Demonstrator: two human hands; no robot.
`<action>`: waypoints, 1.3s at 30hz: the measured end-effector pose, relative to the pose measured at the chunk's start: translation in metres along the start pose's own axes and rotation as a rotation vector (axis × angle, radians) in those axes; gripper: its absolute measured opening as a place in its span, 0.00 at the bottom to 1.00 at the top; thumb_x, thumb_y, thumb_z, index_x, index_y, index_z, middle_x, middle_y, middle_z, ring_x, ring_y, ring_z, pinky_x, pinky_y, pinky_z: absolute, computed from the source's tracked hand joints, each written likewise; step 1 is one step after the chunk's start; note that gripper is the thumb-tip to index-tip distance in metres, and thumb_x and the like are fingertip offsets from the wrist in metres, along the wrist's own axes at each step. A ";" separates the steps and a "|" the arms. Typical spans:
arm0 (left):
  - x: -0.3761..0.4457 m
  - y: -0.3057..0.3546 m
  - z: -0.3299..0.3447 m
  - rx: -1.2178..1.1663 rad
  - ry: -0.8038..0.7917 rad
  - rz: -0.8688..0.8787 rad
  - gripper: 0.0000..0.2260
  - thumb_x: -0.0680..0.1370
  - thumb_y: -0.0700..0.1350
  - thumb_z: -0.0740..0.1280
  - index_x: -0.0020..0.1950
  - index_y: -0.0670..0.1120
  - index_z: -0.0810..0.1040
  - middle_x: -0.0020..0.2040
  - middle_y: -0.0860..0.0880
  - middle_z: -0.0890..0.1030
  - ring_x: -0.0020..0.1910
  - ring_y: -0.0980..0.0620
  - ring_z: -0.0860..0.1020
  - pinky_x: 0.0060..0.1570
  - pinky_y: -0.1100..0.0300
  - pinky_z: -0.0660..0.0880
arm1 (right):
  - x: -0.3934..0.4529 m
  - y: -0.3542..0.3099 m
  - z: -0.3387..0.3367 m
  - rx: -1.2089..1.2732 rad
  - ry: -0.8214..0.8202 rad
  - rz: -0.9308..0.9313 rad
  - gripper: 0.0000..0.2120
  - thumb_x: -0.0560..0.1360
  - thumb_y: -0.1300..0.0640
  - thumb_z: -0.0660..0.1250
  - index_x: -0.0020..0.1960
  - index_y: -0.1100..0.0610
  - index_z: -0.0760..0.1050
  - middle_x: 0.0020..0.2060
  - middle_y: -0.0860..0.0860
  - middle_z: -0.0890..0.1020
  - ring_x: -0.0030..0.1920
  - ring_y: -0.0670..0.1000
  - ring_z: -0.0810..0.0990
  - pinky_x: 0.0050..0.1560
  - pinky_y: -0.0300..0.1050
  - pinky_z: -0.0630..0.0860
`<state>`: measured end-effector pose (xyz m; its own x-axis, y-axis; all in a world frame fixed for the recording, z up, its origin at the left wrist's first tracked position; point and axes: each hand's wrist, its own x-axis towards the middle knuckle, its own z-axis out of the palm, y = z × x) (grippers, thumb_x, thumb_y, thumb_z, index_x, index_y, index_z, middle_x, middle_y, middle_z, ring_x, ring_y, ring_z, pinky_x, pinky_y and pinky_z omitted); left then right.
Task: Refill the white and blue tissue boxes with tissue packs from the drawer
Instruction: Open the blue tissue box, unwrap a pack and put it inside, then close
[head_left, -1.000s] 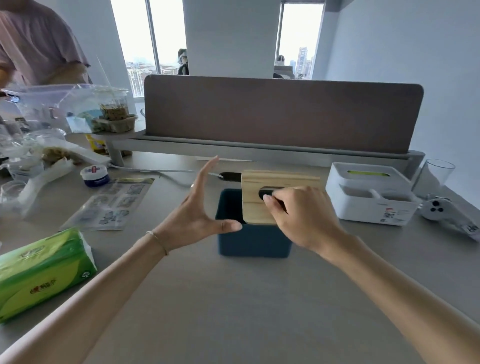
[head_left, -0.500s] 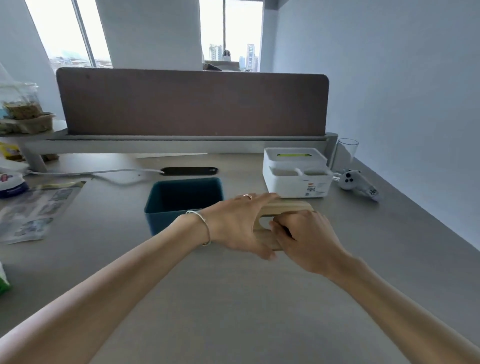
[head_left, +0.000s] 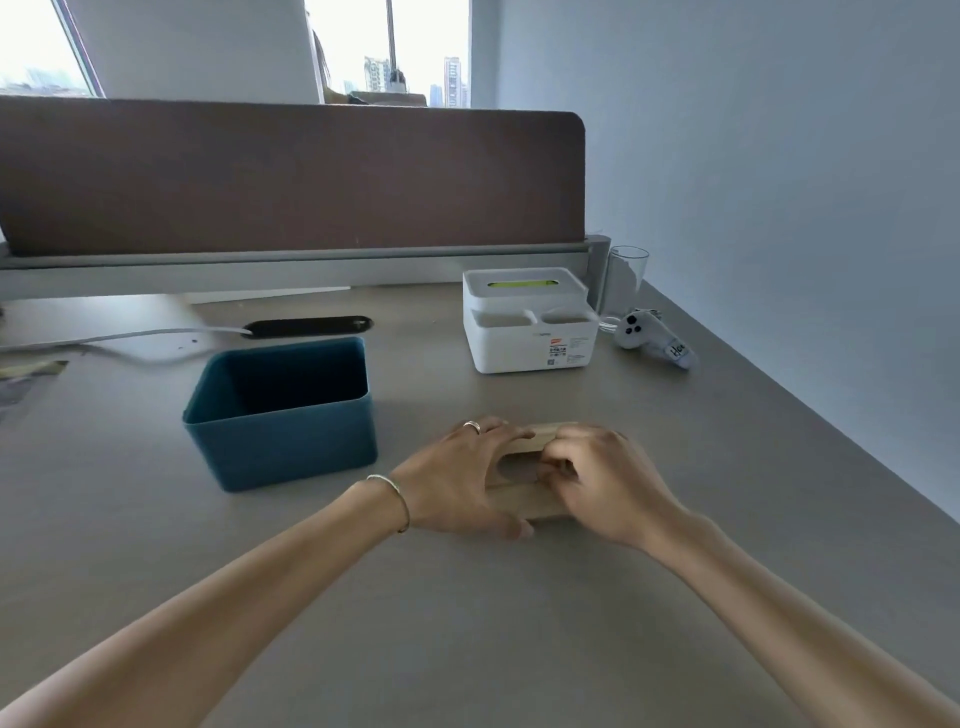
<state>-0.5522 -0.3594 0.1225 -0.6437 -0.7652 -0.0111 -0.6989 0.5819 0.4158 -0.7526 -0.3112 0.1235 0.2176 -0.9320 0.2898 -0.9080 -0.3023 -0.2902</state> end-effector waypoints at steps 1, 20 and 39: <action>0.001 -0.001 0.001 0.001 -0.017 -0.003 0.48 0.66 0.65 0.77 0.80 0.57 0.58 0.77 0.55 0.62 0.76 0.54 0.61 0.75 0.57 0.62 | 0.000 0.001 0.000 0.001 0.003 0.005 0.07 0.73 0.54 0.65 0.36 0.53 0.76 0.35 0.44 0.76 0.38 0.50 0.75 0.36 0.48 0.70; -0.051 -0.038 -0.128 0.301 0.401 -0.115 0.25 0.78 0.60 0.67 0.74 0.57 0.70 0.70 0.53 0.76 0.69 0.51 0.74 0.67 0.51 0.71 | 0.087 -0.093 -0.027 0.020 0.144 -0.082 0.11 0.76 0.54 0.66 0.57 0.49 0.80 0.53 0.47 0.84 0.52 0.51 0.81 0.49 0.45 0.70; -0.269 -0.164 -0.189 0.425 0.437 -0.674 0.26 0.79 0.58 0.67 0.76 0.54 0.70 0.73 0.51 0.74 0.70 0.47 0.73 0.65 0.52 0.73 | 0.151 -0.340 0.058 0.123 0.011 -0.532 0.17 0.78 0.51 0.64 0.66 0.49 0.75 0.63 0.48 0.81 0.62 0.51 0.77 0.66 0.50 0.70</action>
<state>-0.2057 -0.3010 0.2288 0.0586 -0.9661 0.2514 -0.9964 -0.0409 0.0748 -0.3903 -0.3602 0.2134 0.6313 -0.6418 0.4353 -0.6248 -0.7534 -0.2047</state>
